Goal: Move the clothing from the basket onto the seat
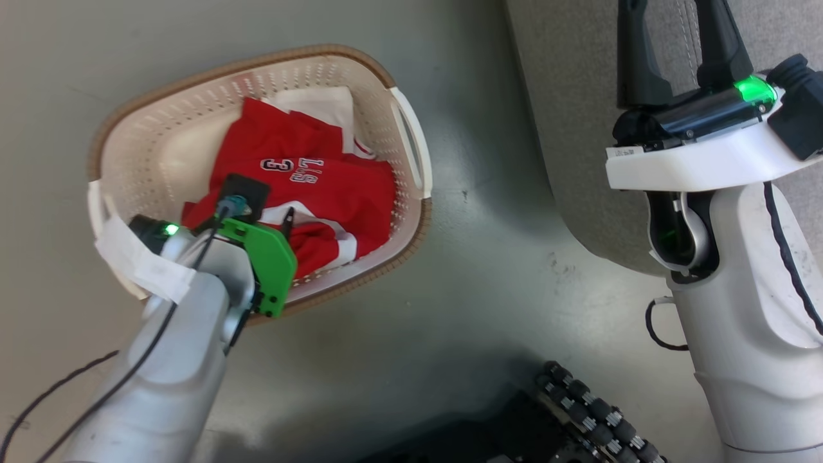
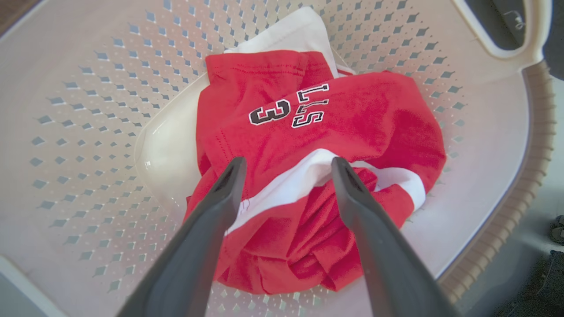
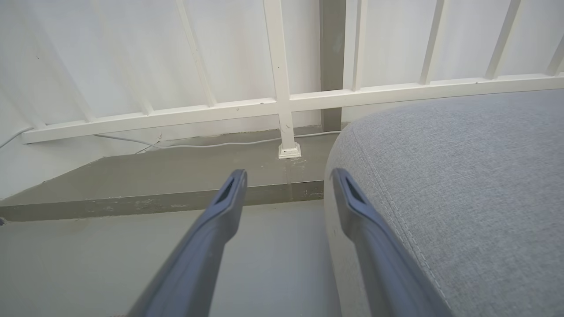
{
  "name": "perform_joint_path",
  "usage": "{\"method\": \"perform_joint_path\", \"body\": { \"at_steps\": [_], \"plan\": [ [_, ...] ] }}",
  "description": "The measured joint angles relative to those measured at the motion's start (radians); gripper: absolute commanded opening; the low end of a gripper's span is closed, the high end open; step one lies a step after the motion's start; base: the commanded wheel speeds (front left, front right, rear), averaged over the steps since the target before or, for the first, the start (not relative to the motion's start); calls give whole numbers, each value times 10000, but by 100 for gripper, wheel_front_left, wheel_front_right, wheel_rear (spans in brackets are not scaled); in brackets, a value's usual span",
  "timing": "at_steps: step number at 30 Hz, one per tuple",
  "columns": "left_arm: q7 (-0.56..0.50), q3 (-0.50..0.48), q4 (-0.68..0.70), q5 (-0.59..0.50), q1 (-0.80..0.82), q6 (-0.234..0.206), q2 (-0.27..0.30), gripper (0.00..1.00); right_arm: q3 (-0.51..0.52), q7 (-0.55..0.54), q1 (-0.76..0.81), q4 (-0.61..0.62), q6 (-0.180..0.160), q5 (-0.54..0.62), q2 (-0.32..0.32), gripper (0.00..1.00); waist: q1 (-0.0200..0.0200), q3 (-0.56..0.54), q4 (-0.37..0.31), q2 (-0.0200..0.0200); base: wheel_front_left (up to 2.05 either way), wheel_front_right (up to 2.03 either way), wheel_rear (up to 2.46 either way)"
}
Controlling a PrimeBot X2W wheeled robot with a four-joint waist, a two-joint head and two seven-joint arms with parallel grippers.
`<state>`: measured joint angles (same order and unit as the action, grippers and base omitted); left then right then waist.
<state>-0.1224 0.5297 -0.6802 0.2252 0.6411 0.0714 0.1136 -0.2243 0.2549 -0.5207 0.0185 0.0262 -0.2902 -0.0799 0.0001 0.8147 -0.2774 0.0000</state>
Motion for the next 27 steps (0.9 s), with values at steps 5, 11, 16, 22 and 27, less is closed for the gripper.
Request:
{"method": "perform_joint_path", "body": {
  "at_steps": [5,11,16,22,27],
  "plan": [
    [-6,-77,-525,-2,267,2,117,100,29,0,-76,13,81,-2,142,100,0,309,-270,0,0,0,0],
    [-236,-50,-1122,0,390,86,104,100,134,0,-76,-19,90,-4,169,100,0,473,-453,0,0,0,0],
    [-575,-144,-1618,44,583,69,81,100,146,0,-76,-31,176,-4,184,100,0,510,-494,0,0,0,0],
    [-662,-144,-1954,94,736,-29,13,0,190,0,-83,-36,259,-2,194,100,0,498,-494,0,0,0,0],
    [-564,-75,-2213,92,882,-27,-140,0,245,0,-84,-196,261,132,203,100,0,342,-408,0,0,0,0]
  ]
}}
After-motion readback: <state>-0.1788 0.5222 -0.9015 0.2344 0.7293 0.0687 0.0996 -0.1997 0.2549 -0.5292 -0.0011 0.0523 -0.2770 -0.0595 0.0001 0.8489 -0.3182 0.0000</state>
